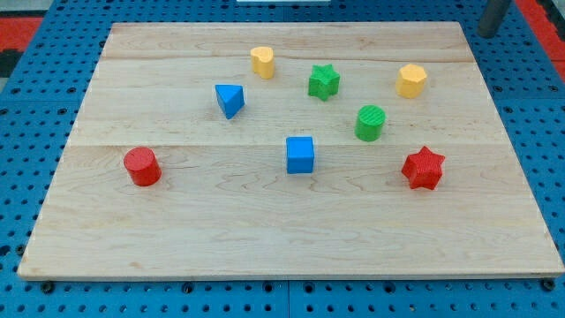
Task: Push the red star a bit left
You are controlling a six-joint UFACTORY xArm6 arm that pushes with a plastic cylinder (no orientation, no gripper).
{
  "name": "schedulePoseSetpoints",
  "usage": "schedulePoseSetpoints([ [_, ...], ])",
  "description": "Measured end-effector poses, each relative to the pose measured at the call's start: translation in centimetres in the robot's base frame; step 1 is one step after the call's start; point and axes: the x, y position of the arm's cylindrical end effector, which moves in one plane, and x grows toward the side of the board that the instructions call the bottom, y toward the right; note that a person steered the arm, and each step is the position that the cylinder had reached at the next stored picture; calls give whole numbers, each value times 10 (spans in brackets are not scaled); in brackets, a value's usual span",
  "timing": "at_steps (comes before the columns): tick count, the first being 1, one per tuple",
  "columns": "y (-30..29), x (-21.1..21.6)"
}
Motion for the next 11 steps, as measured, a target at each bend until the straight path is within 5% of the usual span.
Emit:
schedulePoseSetpoints([
  [9, 10, 3],
  [11, -40, 38],
])
